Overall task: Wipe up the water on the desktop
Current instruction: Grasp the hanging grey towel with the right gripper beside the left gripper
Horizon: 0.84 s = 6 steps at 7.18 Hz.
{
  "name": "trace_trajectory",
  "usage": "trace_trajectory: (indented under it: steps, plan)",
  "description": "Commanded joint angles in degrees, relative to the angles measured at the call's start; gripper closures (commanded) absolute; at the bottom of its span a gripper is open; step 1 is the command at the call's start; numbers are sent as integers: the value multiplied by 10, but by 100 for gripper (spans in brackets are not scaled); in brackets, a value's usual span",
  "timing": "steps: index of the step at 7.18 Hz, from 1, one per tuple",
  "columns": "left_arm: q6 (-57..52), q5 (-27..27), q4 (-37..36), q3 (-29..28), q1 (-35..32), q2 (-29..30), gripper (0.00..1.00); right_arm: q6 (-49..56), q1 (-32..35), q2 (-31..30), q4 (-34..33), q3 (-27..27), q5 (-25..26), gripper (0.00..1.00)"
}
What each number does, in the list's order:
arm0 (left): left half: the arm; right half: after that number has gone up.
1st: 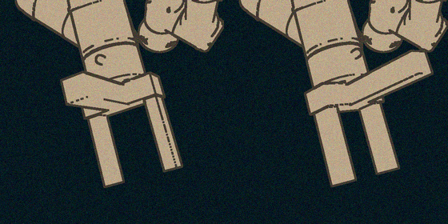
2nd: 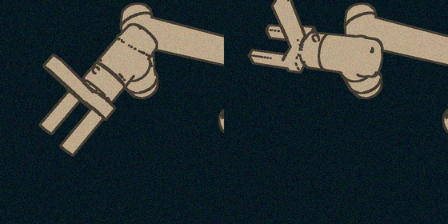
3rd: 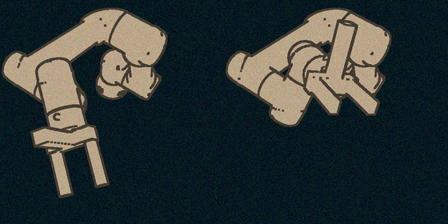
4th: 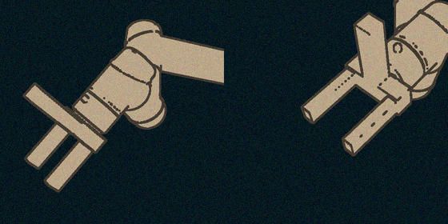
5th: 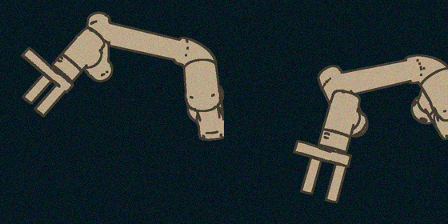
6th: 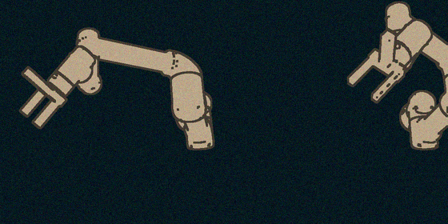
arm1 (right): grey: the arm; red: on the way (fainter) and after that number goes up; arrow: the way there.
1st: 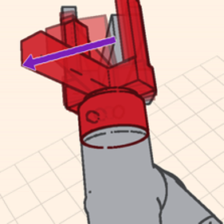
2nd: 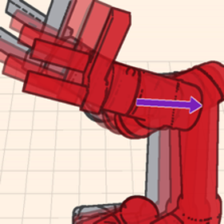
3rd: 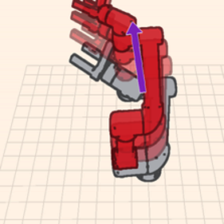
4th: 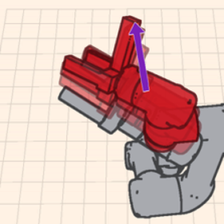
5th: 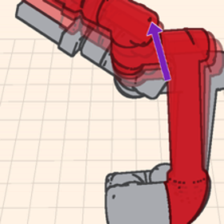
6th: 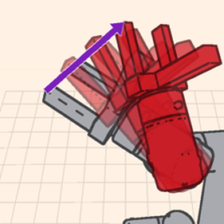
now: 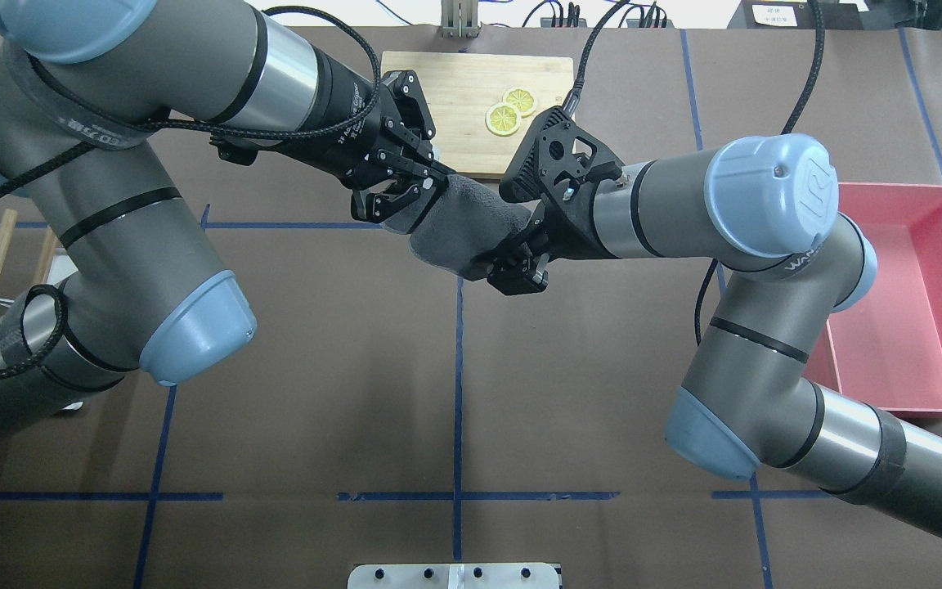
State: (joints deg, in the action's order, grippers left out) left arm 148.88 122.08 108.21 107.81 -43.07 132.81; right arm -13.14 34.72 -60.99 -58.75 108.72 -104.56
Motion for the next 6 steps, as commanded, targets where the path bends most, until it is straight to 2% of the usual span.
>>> trace_trajectory:
  steps: [1,2,5,6]
  plan:
    - [-1,0,2,0,0,-1,100,-7,-3,-1,-5,4,-6,80]
    - [-1,0,2,0,1,-1,99,-13,-4,-3,-5,6,-6,100]
    - [-2,0,7,0,0,-3,94,-45,-5,-1,-5,11,-4,100]
    - [-2,0,9,0,0,-3,85,-45,-5,-1,-6,11,-4,100]
